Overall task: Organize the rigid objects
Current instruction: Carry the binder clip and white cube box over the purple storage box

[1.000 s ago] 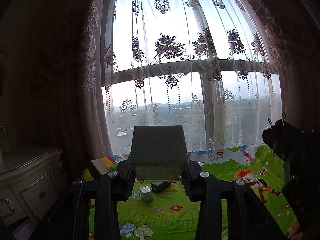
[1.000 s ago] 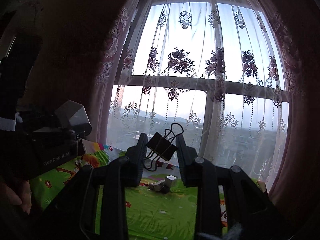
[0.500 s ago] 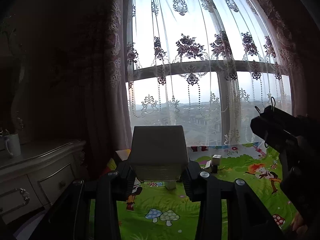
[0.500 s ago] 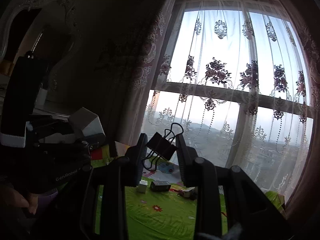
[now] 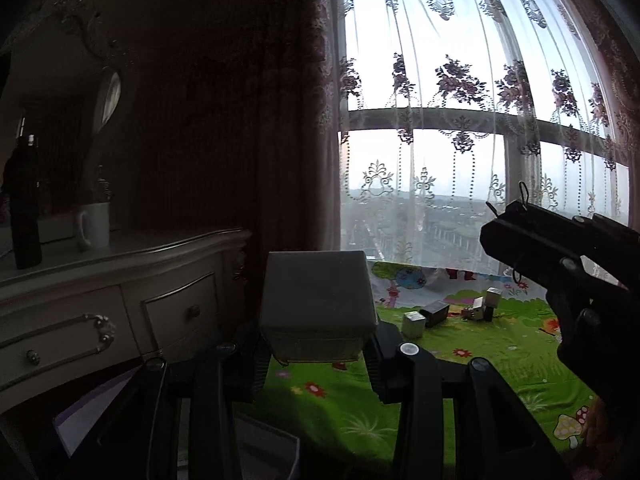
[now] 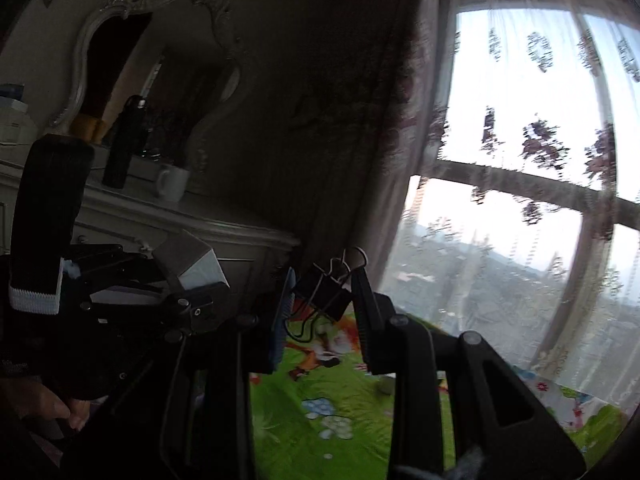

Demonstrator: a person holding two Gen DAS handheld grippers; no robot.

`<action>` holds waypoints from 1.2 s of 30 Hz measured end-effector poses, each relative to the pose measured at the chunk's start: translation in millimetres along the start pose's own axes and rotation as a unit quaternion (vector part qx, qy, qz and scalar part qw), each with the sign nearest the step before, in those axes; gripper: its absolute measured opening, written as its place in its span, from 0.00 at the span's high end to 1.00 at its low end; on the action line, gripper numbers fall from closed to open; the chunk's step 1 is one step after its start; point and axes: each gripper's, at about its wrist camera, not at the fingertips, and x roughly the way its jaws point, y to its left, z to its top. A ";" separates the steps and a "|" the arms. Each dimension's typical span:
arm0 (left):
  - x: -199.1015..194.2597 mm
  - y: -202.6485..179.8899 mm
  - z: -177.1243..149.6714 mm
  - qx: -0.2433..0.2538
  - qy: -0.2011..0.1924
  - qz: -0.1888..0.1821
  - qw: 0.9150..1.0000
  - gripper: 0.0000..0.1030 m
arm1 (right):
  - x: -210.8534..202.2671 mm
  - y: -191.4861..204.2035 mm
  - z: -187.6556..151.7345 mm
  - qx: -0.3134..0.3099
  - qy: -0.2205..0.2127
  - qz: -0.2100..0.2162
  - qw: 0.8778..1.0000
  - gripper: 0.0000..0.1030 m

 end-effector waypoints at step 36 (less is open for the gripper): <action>43.7 203.1 -88.1 -0.165 0.269 0.119 0.941 0.60 | 157.4 173.5 -68.7 0.016 0.268 0.336 0.903 0.68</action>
